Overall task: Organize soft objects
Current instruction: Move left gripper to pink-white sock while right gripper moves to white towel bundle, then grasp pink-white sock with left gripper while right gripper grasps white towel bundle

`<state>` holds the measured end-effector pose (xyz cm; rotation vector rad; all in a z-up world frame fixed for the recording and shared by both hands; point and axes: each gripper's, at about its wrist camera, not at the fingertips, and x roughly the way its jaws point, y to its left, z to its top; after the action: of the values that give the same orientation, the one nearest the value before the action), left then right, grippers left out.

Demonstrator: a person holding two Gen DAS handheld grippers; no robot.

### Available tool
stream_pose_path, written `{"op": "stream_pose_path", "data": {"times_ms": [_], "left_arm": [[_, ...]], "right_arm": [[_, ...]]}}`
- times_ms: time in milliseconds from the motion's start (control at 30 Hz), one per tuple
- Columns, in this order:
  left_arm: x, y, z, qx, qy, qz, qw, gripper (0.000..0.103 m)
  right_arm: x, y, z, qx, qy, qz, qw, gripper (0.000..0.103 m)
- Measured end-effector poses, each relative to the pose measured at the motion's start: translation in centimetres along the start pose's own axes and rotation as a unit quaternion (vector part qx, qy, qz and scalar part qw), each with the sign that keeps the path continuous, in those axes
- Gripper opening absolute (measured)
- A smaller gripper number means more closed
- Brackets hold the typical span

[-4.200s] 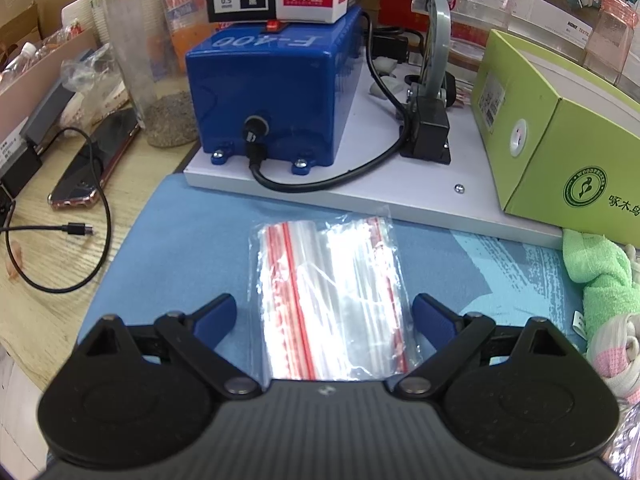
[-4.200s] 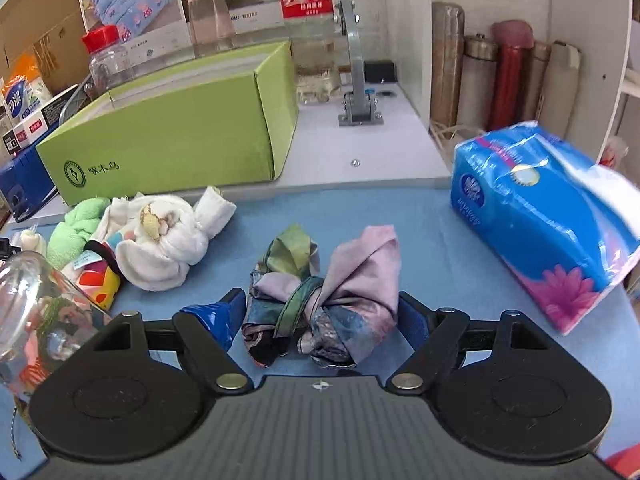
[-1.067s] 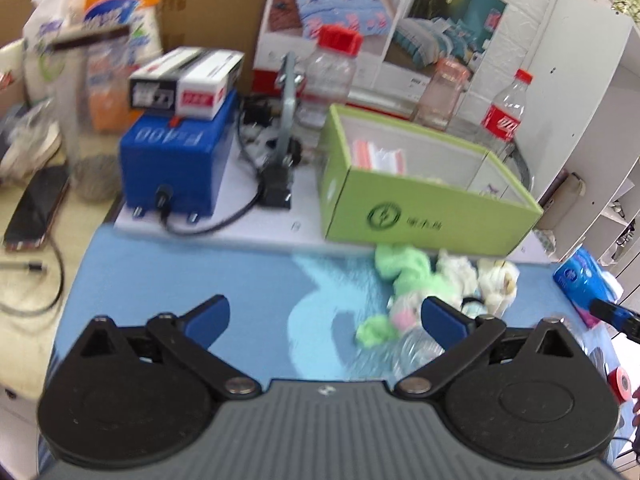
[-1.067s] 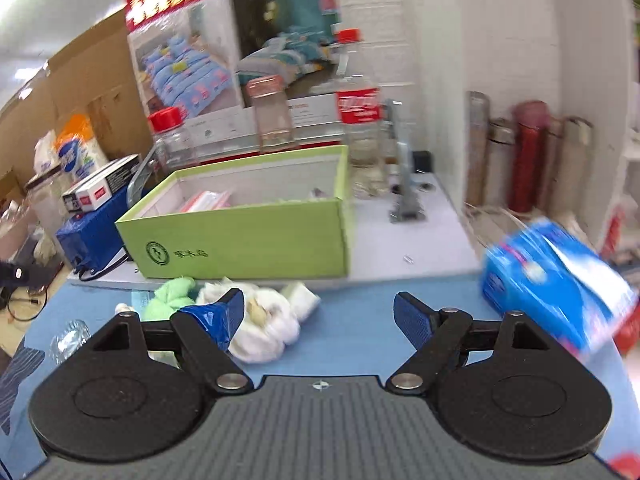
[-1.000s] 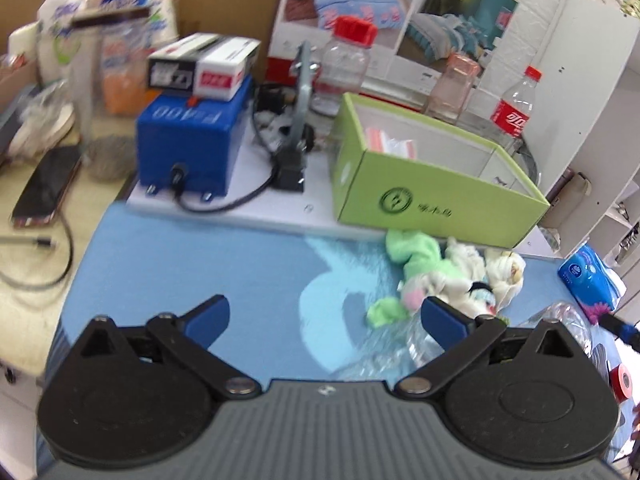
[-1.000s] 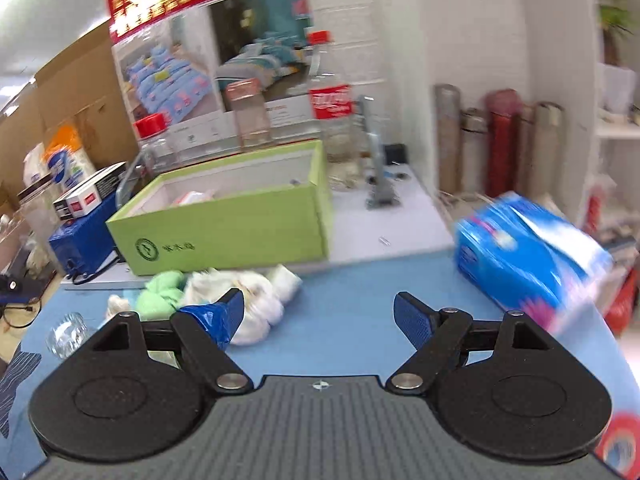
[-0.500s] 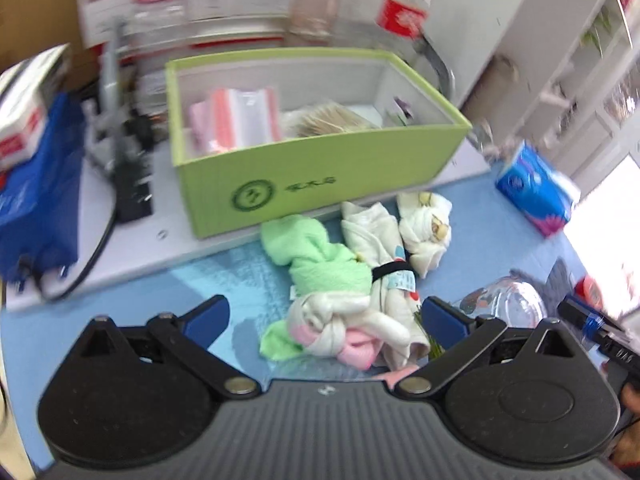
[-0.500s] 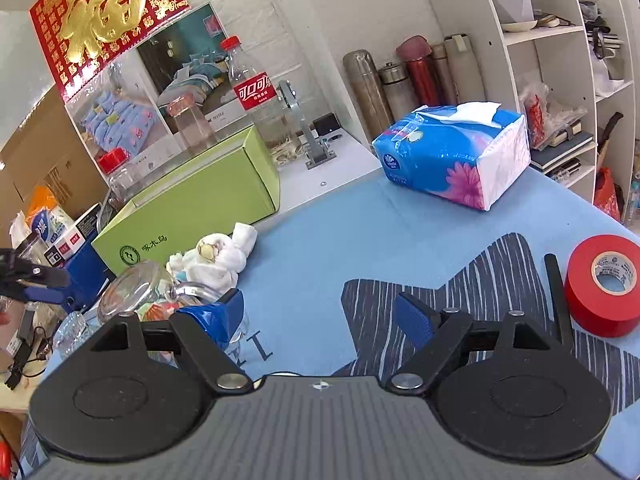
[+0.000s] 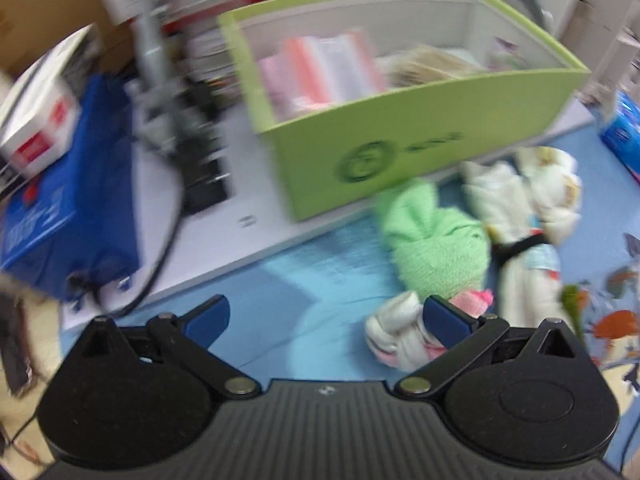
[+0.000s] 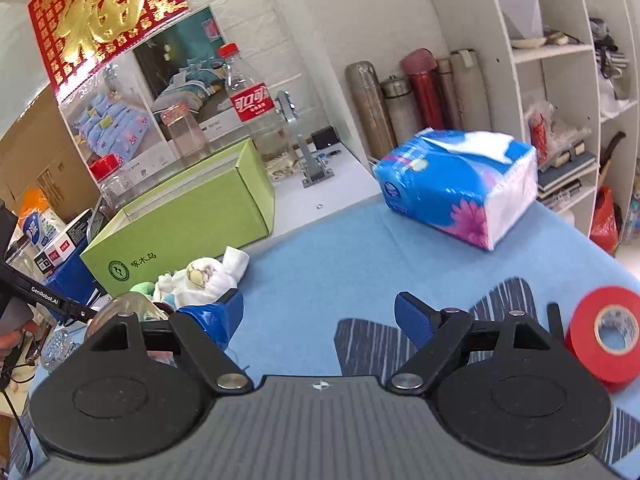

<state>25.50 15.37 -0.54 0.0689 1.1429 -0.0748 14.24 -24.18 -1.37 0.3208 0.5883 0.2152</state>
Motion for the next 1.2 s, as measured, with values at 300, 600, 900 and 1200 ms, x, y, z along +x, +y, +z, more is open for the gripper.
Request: {"op": "stream_pose_path", "data": {"times_ms": [300, 600, 900, 1200], "left_arm": [[-1.3, 10.1, -6.1, -0.156, -0.020, 0.068, 0.9852, 0.102], [-3.0, 6.7, -5.3, -0.158, -0.096, -0.026, 0.9824, 0.102], [-1.8, 6.5, -5.4, -0.161, -0.083, -0.028, 0.9831, 0.102], [-2.3, 8.1, -5.0, -0.217, -0.100, -0.085, 0.9673, 0.102]], "right_arm": [[2.4, 3.7, 2.7, -0.087, 0.015, 0.028, 0.996, 0.070], [10.8, 8.0, 6.1, -0.131, 0.119, 0.066, 0.982, 0.070], [15.7, 11.0, 5.1, -0.221, 0.211, 0.036, 0.951, 0.071], [10.8, 5.7, 5.7, -0.220, 0.191, -0.022, 0.956, 0.071]]}}
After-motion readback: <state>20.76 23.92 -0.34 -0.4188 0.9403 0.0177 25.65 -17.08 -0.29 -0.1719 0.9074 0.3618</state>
